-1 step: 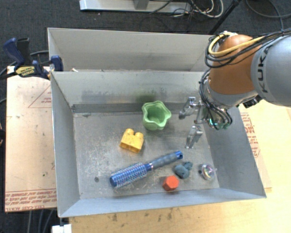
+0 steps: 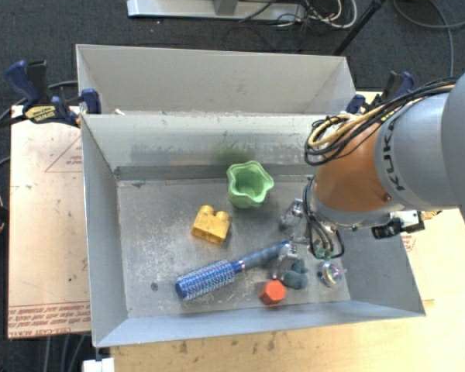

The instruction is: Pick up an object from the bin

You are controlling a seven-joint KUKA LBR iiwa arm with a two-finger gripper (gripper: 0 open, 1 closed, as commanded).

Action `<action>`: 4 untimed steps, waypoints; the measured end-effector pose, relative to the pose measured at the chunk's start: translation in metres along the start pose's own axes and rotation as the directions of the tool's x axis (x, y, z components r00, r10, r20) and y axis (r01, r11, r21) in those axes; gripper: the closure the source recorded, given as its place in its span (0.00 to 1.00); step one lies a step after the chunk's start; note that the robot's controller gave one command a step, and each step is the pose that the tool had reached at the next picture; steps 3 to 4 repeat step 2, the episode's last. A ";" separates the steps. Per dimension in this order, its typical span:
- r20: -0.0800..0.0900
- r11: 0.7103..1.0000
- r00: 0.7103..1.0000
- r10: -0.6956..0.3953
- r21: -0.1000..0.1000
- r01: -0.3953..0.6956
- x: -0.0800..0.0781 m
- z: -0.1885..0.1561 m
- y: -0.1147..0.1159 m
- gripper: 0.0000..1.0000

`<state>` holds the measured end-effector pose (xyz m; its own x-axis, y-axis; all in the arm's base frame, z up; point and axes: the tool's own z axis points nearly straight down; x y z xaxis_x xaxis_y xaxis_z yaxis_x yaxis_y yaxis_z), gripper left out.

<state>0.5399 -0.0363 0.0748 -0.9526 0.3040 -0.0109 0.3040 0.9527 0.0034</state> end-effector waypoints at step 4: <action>-0.004 0.999 0.999 -0.033 0.002 0.033 -0.005 -0.130 -0.013 1.00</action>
Offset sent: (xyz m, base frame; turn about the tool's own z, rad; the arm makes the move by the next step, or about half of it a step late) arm 0.0000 0.0000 0.0000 0.0000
